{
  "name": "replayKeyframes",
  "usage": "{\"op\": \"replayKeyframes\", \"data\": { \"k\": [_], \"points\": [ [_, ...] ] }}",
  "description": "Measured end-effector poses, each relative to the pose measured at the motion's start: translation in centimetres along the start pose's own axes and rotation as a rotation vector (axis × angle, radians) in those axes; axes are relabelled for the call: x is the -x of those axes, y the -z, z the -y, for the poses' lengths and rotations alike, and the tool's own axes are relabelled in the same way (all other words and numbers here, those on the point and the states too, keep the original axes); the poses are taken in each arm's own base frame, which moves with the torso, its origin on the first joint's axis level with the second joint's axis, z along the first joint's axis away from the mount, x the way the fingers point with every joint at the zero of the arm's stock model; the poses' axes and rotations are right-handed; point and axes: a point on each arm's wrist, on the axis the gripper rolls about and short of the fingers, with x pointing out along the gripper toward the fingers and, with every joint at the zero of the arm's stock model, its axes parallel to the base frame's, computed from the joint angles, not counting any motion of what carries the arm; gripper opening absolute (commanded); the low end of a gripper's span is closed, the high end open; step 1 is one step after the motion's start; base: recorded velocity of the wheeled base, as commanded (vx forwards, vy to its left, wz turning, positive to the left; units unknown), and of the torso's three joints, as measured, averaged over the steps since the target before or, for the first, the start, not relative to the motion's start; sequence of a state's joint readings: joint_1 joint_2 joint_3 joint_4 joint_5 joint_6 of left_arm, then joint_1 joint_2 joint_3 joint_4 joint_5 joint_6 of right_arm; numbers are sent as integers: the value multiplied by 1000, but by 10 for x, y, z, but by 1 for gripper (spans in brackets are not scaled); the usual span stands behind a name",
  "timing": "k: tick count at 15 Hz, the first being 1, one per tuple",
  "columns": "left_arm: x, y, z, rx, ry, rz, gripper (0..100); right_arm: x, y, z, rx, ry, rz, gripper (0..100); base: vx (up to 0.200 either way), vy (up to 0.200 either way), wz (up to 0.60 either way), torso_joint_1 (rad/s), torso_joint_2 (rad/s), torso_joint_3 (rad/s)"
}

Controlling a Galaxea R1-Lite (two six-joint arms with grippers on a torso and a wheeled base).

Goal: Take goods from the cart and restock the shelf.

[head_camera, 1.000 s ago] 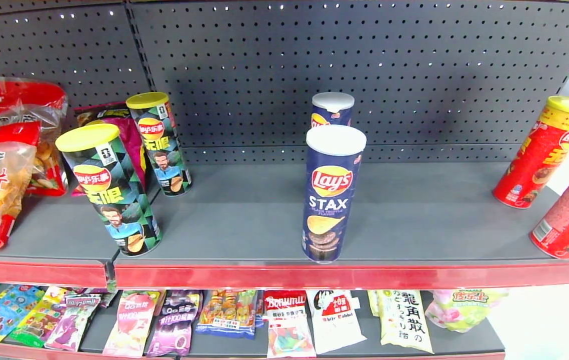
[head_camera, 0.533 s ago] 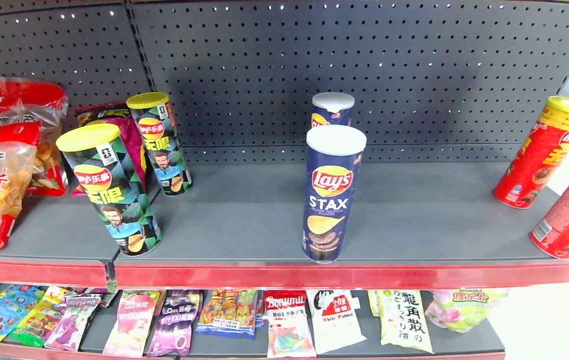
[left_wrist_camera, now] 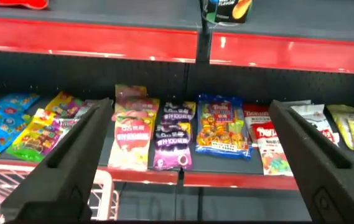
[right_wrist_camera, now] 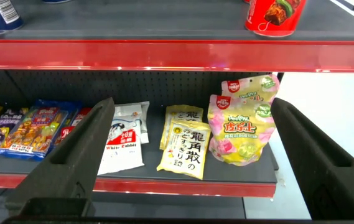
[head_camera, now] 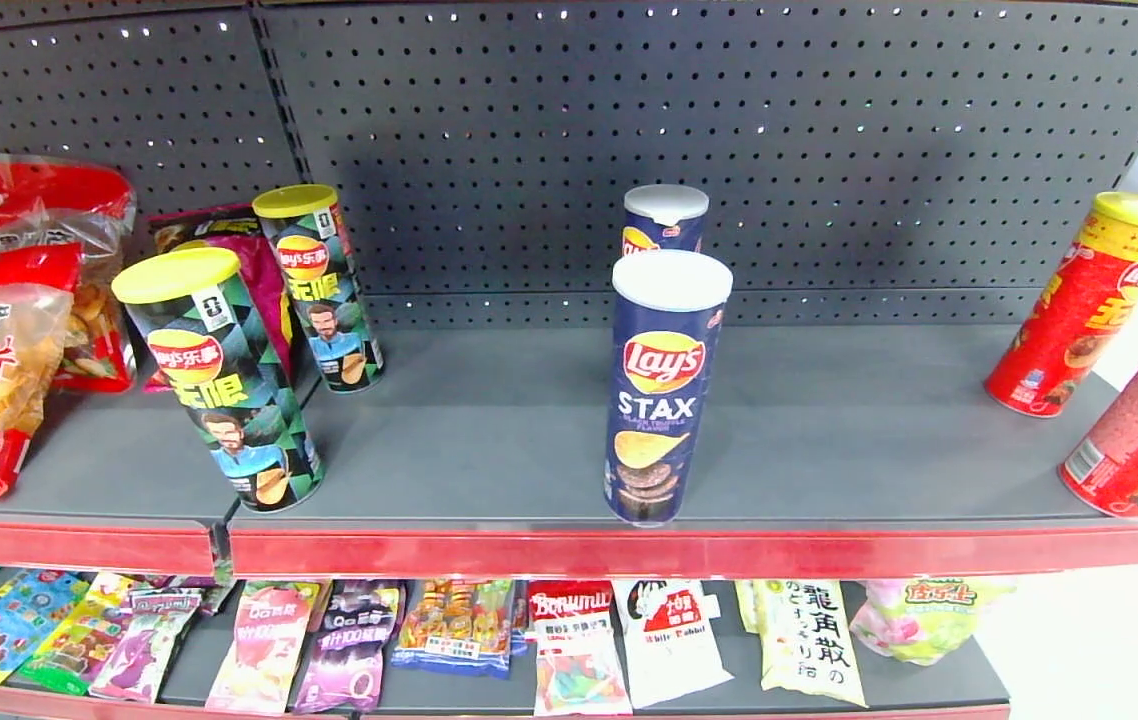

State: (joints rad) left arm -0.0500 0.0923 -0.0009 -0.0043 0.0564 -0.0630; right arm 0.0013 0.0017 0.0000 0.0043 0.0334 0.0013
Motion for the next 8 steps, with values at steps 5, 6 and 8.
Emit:
{"op": "replayKeyframes", "data": {
  "k": [5,6,8],
  "points": [
    [1,1,2,-58,70,12,100,0,0,0,2,0,0,100,0,0,0,0,0,0],
    [2,1,2,-61,77,12,100,0,0,0,2,0,0,100,0,0,0,0,0,0],
    [2,1,2,-60,79,13,100,0,0,0,3,0,0,100,0,0,0,0,0,0]
  ]
}}
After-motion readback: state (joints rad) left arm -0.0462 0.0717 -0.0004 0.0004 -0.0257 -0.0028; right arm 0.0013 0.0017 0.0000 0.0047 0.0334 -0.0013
